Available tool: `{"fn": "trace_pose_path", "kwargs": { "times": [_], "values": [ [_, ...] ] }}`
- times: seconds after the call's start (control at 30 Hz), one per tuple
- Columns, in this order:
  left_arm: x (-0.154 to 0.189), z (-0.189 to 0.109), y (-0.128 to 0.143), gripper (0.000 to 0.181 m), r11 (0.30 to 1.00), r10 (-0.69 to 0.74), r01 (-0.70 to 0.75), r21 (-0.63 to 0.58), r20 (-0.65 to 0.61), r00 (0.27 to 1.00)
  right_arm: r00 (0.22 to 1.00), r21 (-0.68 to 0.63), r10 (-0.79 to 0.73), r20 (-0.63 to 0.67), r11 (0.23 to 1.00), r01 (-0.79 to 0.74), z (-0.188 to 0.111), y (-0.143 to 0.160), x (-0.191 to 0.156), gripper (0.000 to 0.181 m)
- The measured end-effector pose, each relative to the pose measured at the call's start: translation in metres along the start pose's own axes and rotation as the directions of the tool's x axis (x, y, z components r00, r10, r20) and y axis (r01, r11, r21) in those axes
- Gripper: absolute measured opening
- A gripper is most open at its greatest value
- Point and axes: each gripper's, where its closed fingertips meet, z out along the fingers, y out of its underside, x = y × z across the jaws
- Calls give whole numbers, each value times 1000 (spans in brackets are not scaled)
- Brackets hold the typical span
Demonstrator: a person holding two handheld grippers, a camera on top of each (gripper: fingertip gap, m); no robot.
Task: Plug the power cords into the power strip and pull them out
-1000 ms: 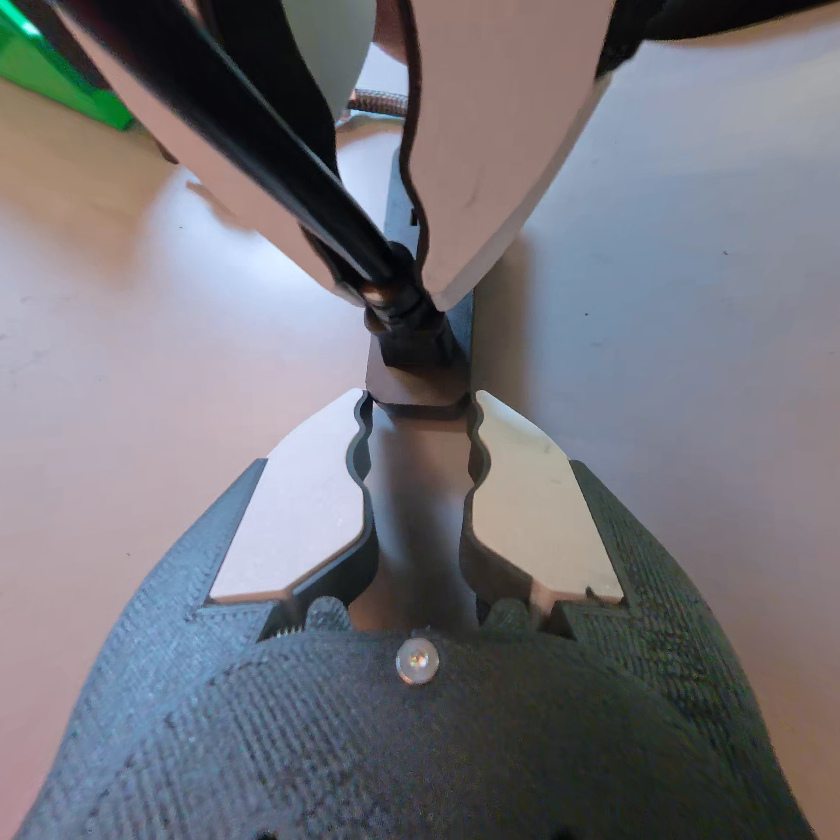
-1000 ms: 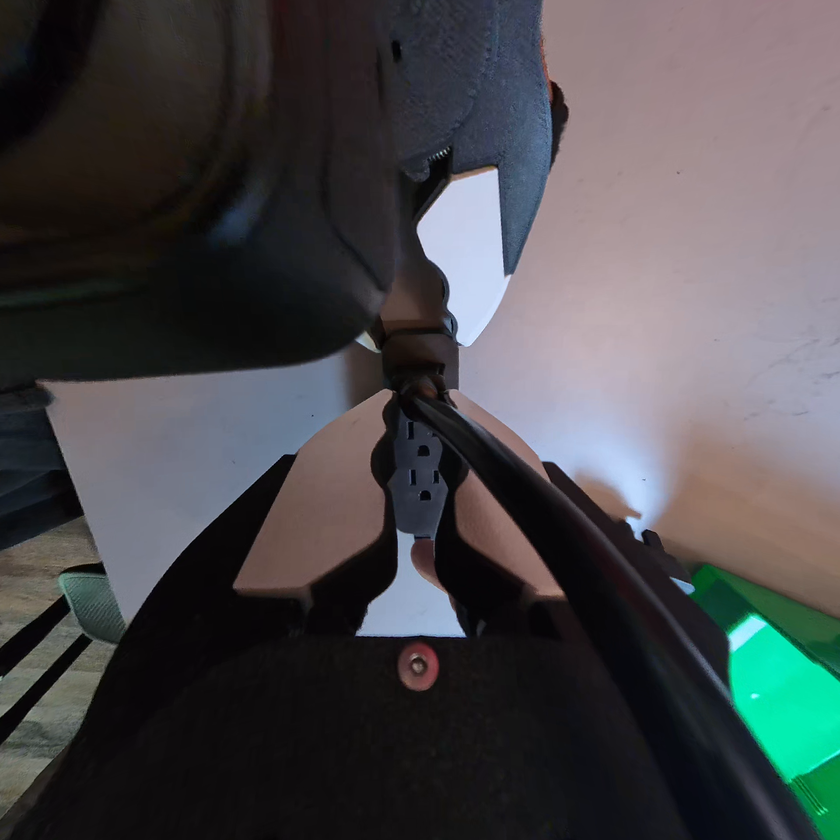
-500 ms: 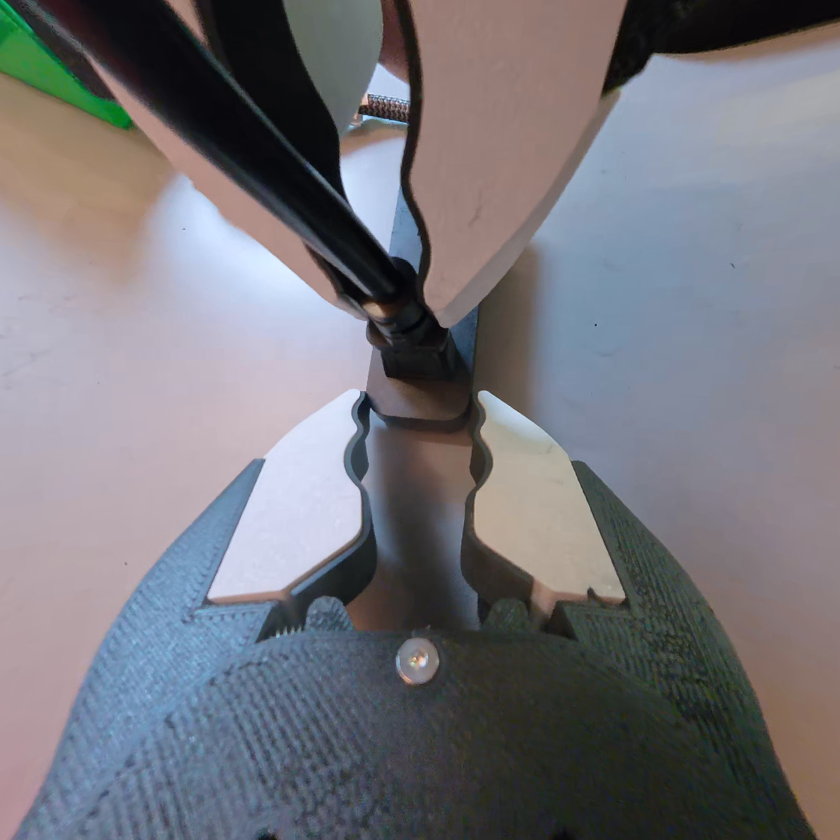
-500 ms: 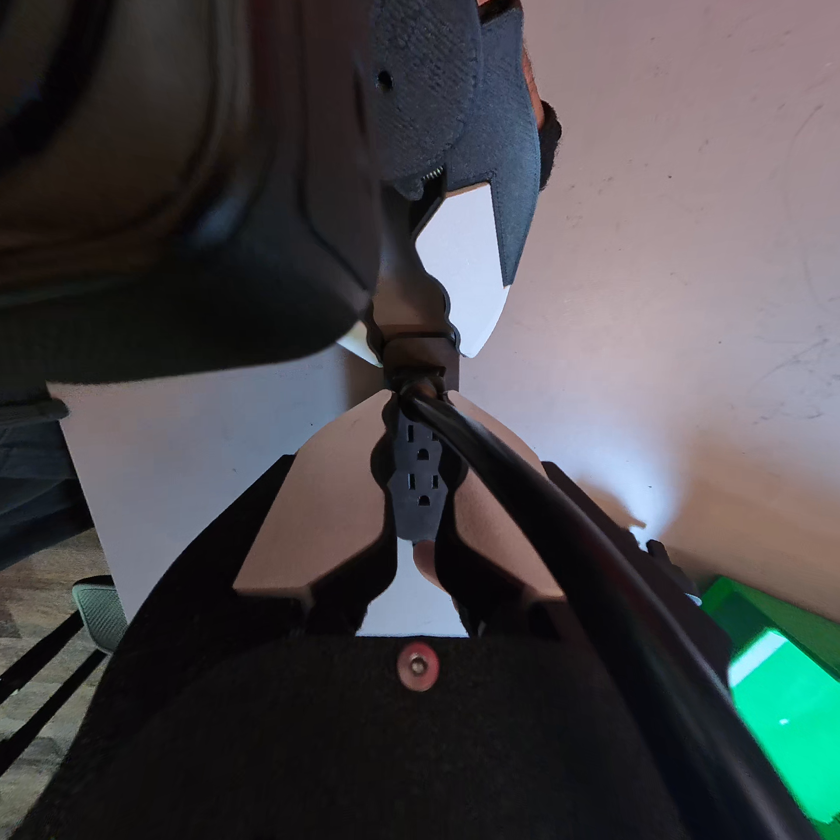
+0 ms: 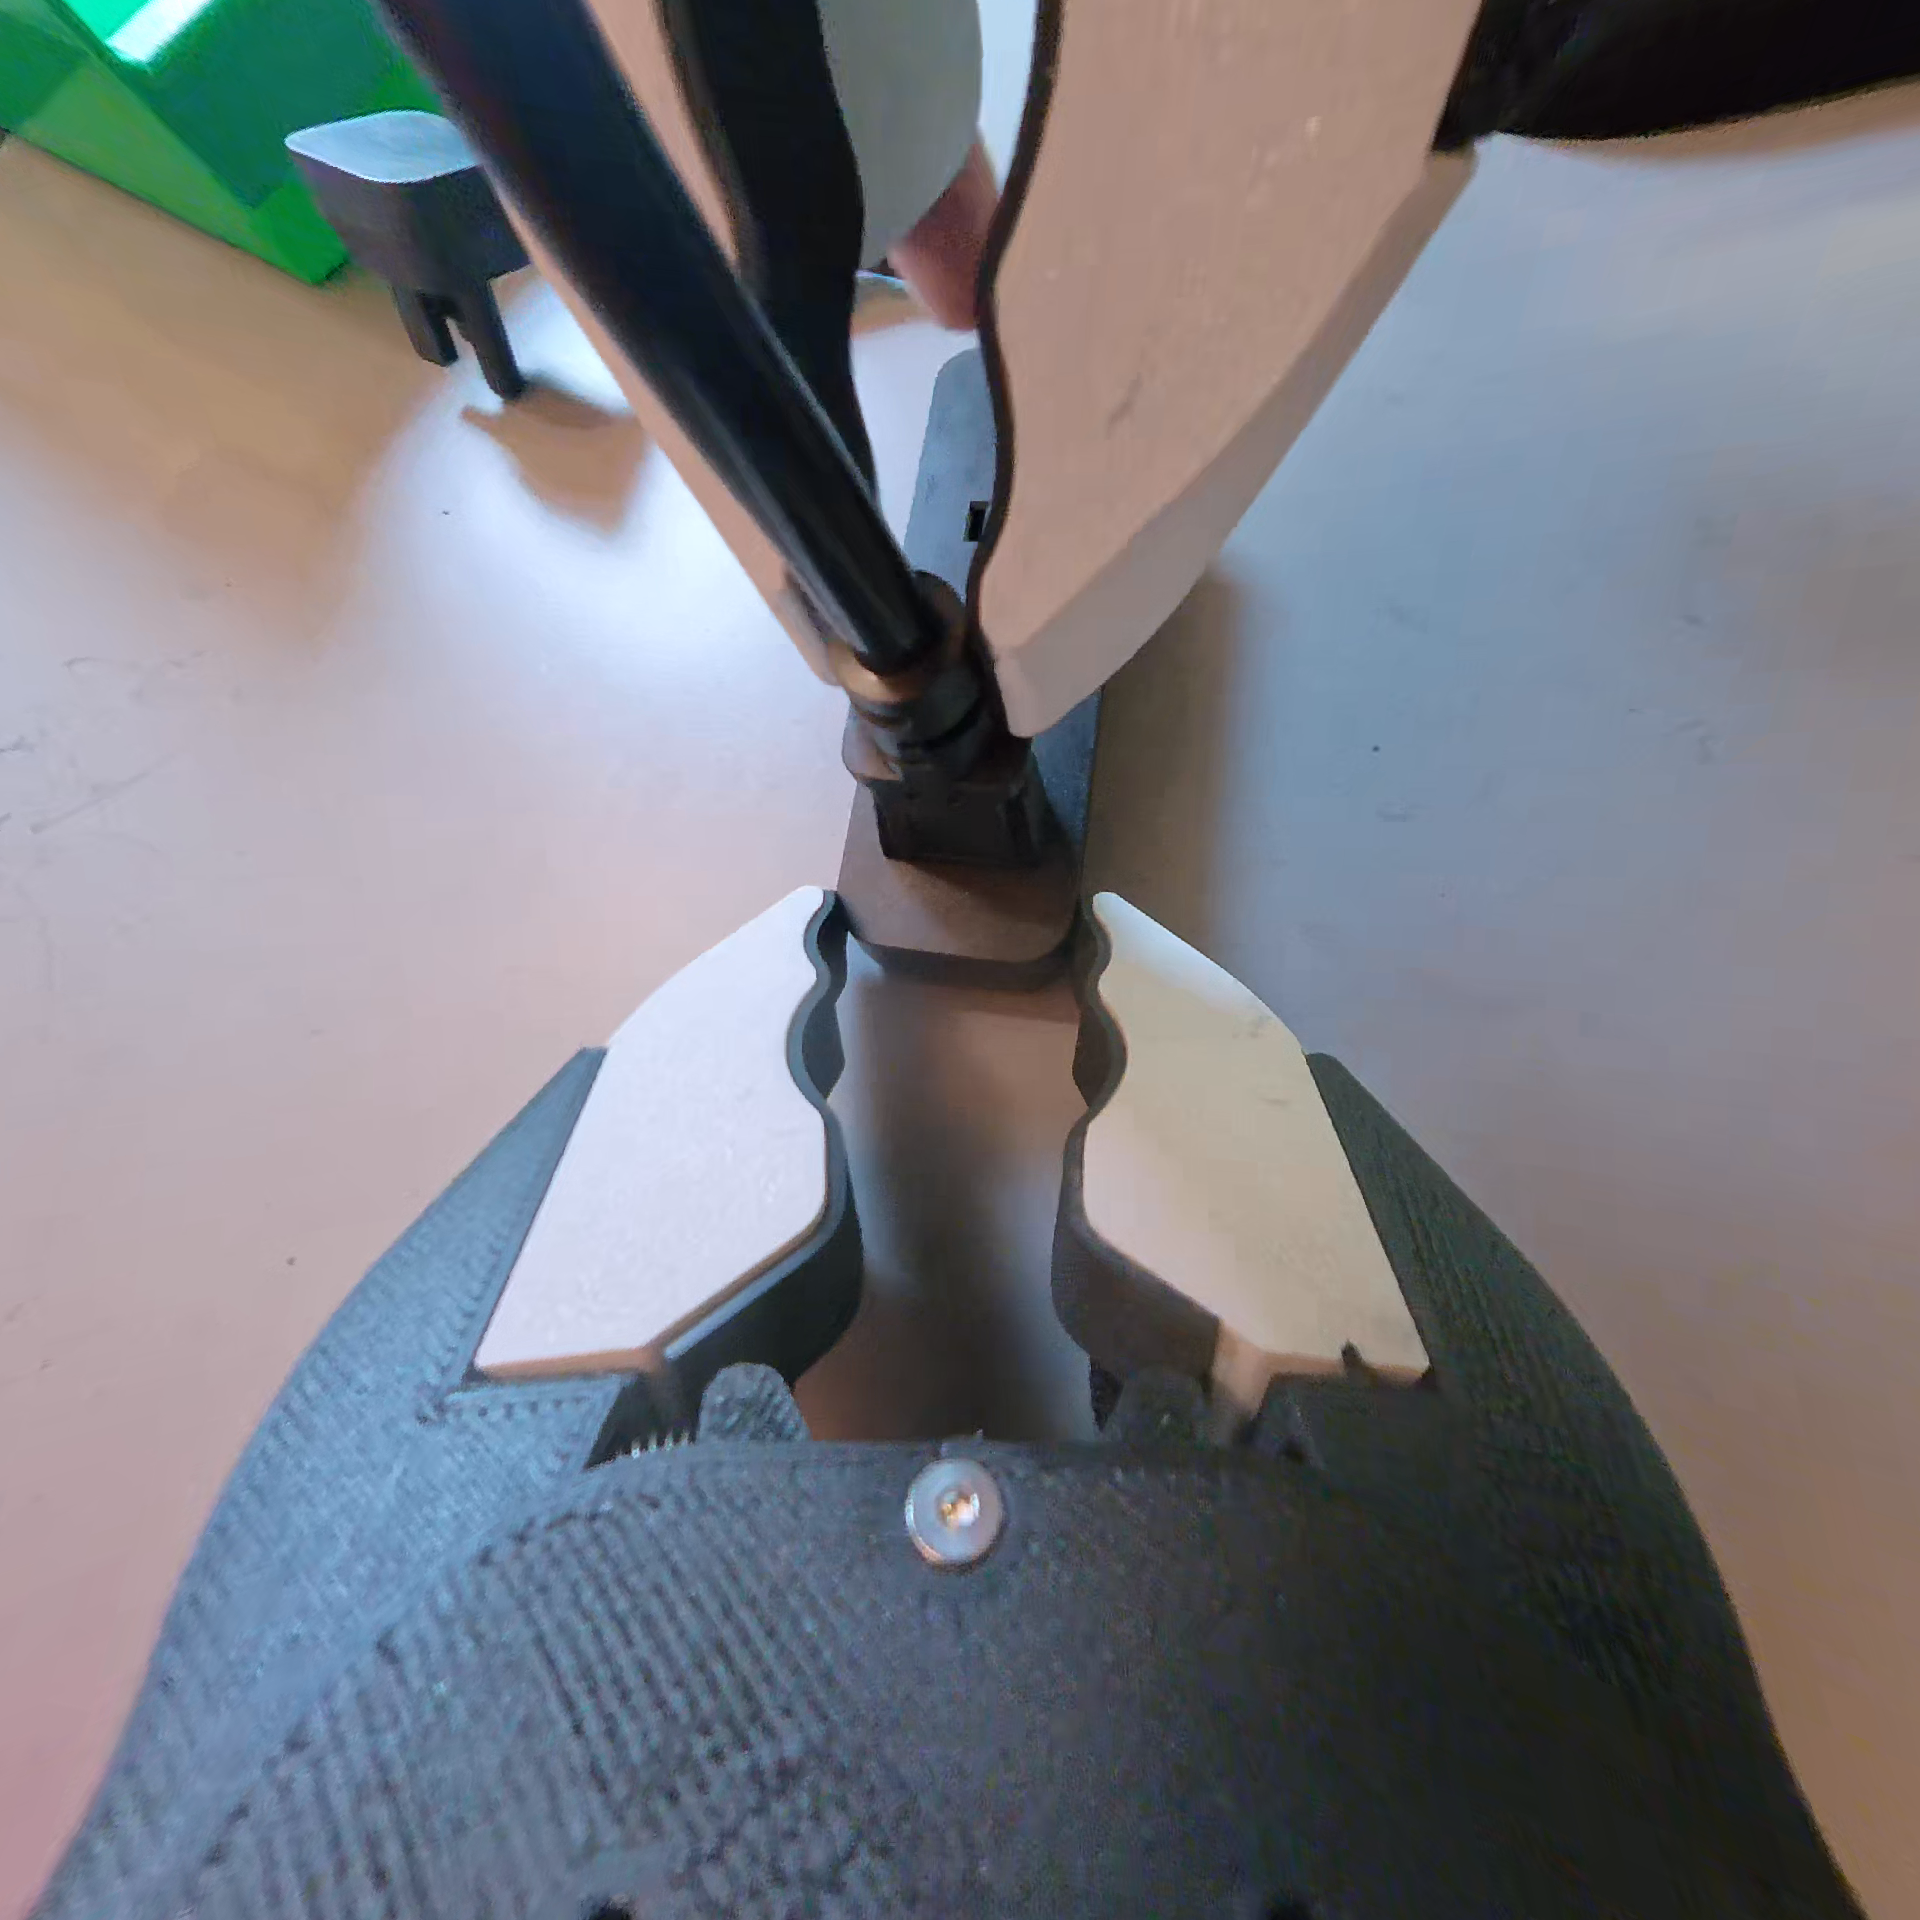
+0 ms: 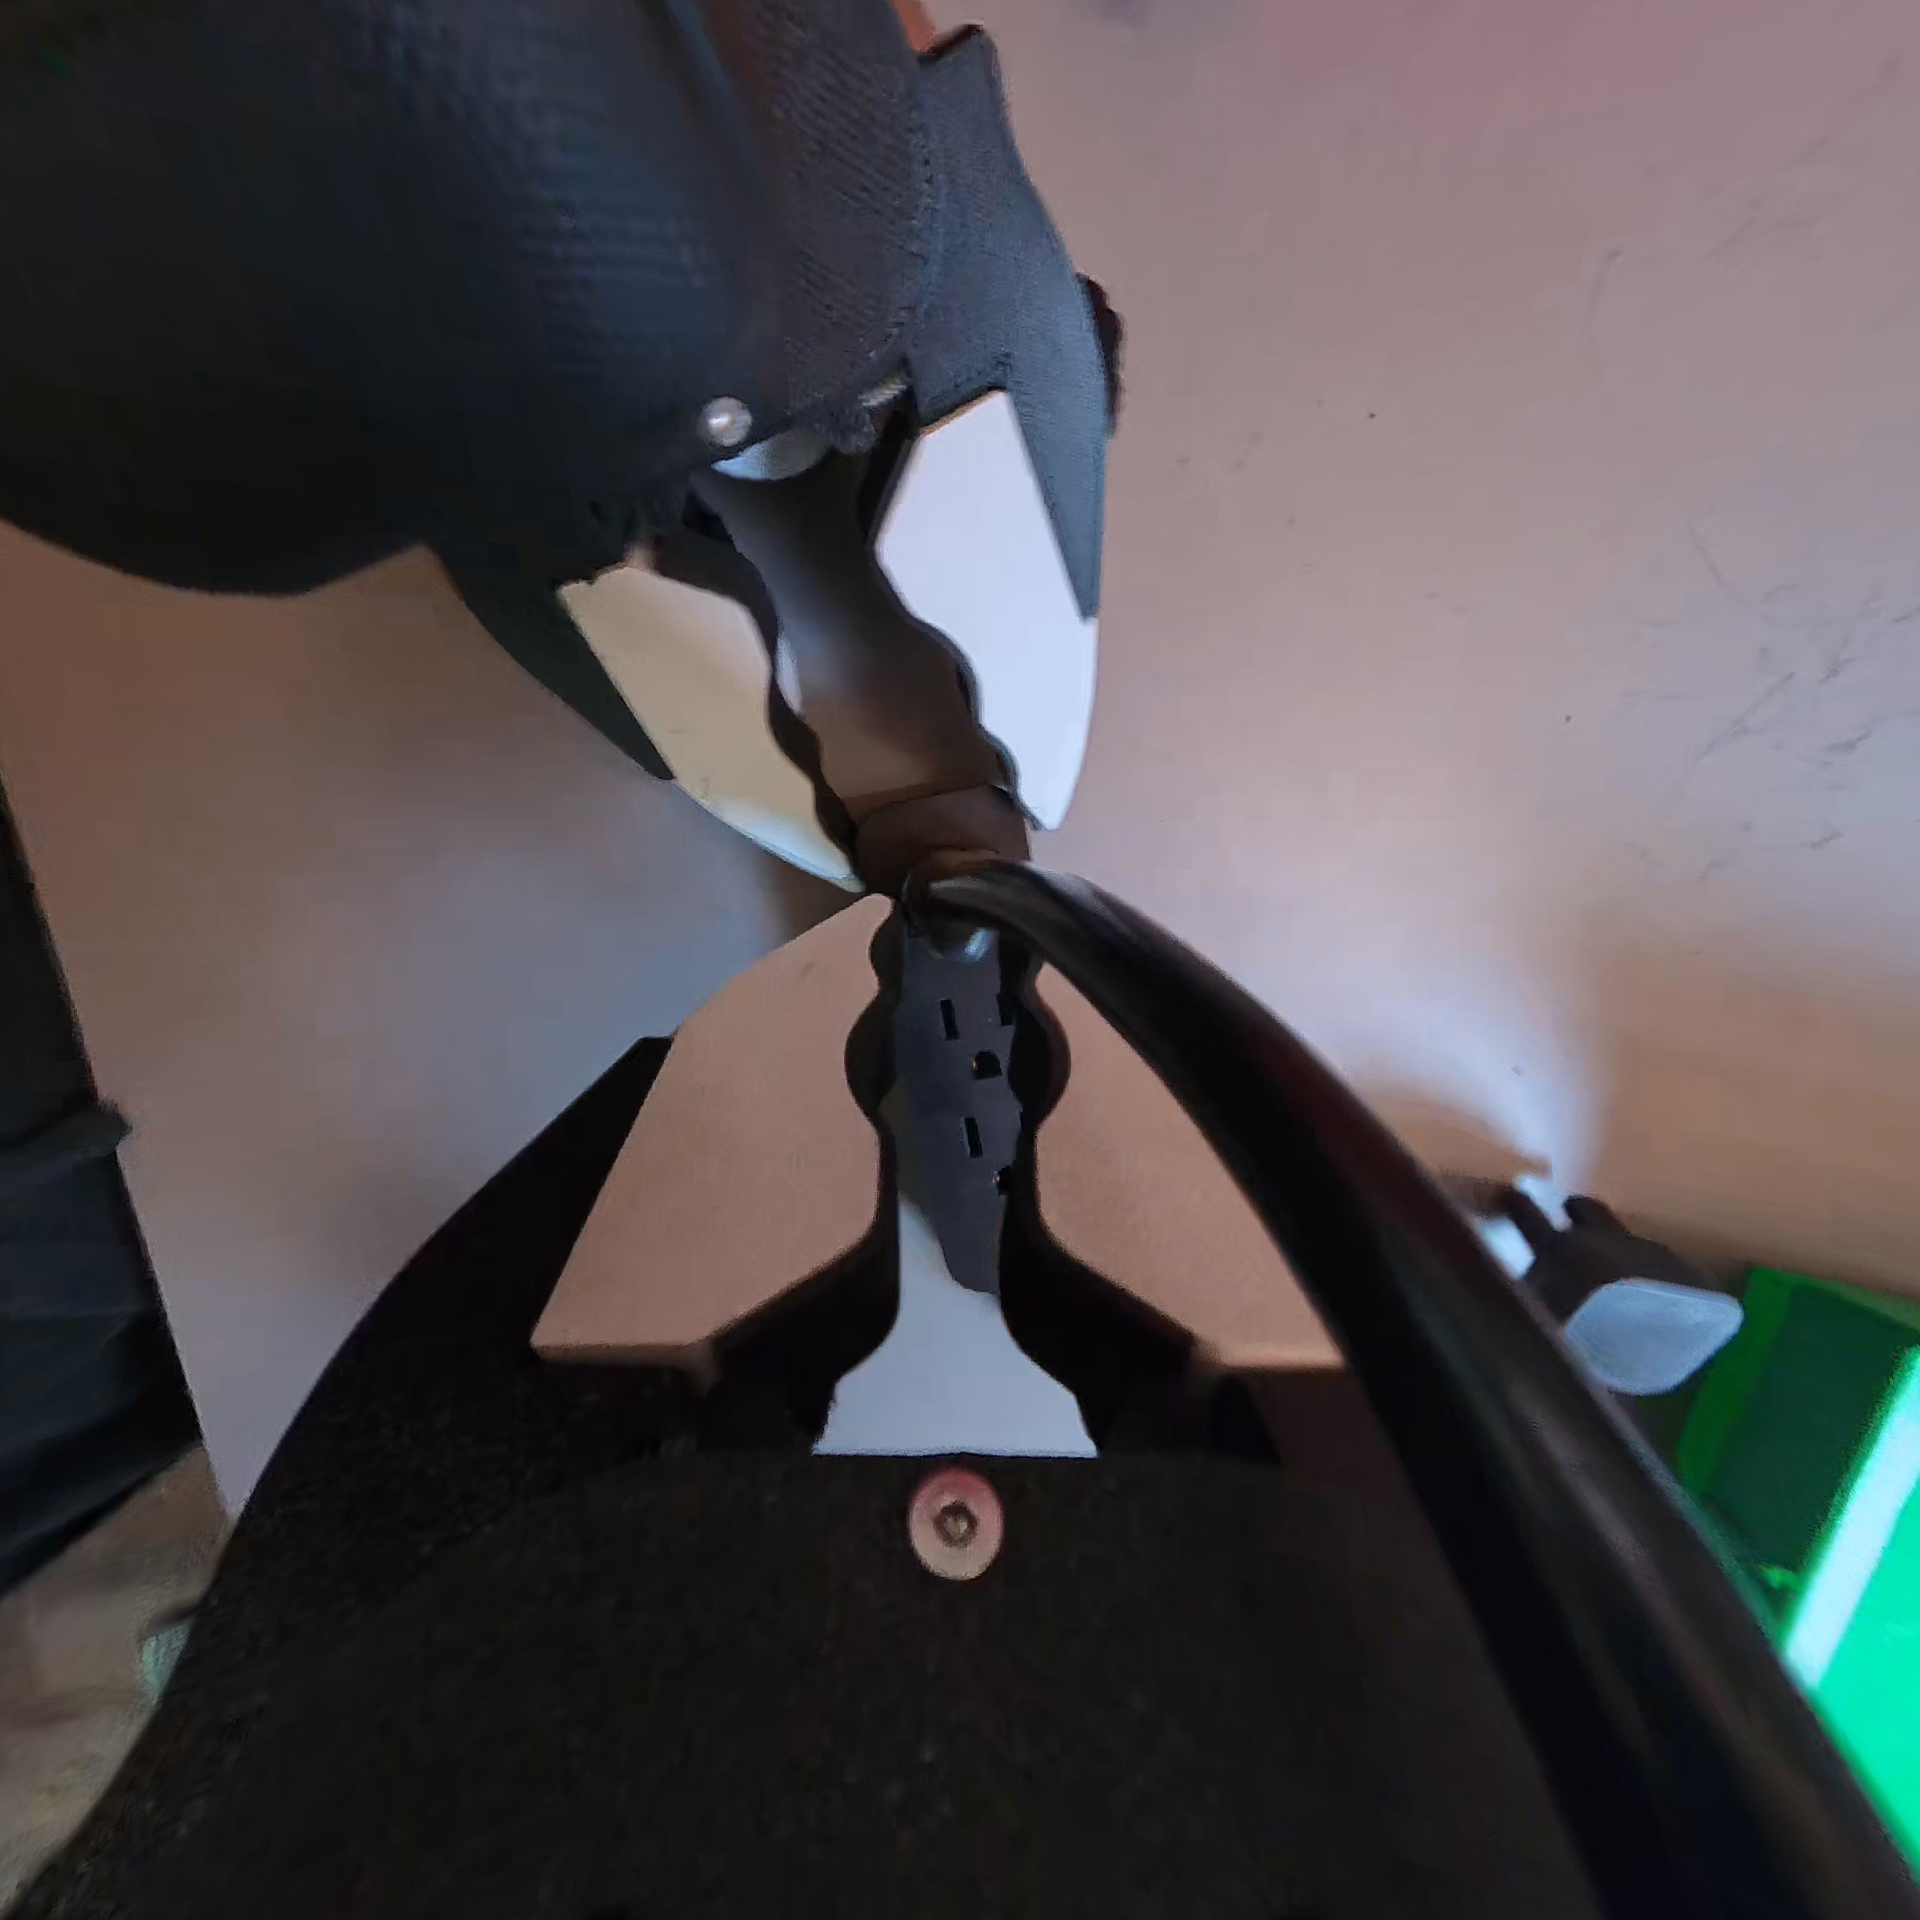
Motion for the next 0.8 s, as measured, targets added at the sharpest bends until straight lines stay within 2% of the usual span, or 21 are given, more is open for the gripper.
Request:
{"fn": "trace_pose_path", "kwargs": {
  "times": [0.03, 0.07, 0.2, 0.3, 0.37, 0.47, 0.53, 0.57, 0.63, 0.67, 0.7, 0.8],
  "values": [
    [-3, -1, 1, 42, 1000, -6, 6, 2, 14, 1000, 998, 21, 39, -44, 999, -38, 0, -1, 6, 27],
    [-5, -1, 1, 42, 1000, -11, 11, 5, 20, 1000, 996, 50, 75, -40, 996, -73, -1, -2, 6, 44],
    [-6, -1, 2, 42, 1000, -30, 30, -1, 9, 1000, 943, 279, 299, 146, 902, -329, -9, -26, -10, 64],
    [-9, -3, 4, 42, 999, -35, 35, -3, 18, 999, 897, 352, 371, 241, 828, -437, -11, -30, -20, 77],
    [-9, -5, 5, 42, 999, -40, 40, -5, 17, 999, 888, 386, 403, 220, 800, -459, -8, -24, -23, 80],
    [-15, -7, 8, 42, 998, -51, 51, -24, 29, 998, 883, 372, 420, 208, 801, -469, 3, -16, -41, 77],
    [-21, -8, 12, 42, 997, -74, 75, -30, 35, 997, 909, 364, 328, 259, 838, -406, 10, -15, -64, 64],
    [-24, -9, 13, 42, 996, -88, 89, -27, 34, 995, 894, 348, 250, 373, 855, -384, 11, -17, -88, 58],
    [-28, -12, 16, 42, 996, -83, 84, -25, 38, 996, 776, 351, 92, 625, 854, -384, -3, -24, -139, 48],
    [-29, -12, 16, 42, 996, -81, 82, -21, 44, 996, 737, 382, 23, 675, 844, -377, -11, -27, -155, 47],
    [-29, -13, 17, 42, 997, -78, 79, -21, 51, 996, 729, 430, -52, 683, 835, -343, -20, -28, -167, 47],
    [-33, -15, 19, 42, 996, -86, 88, -25, 66, 994, 773, 594, -247, 585, 779, -201, -50, -29, -185, 47]
  ]
}}
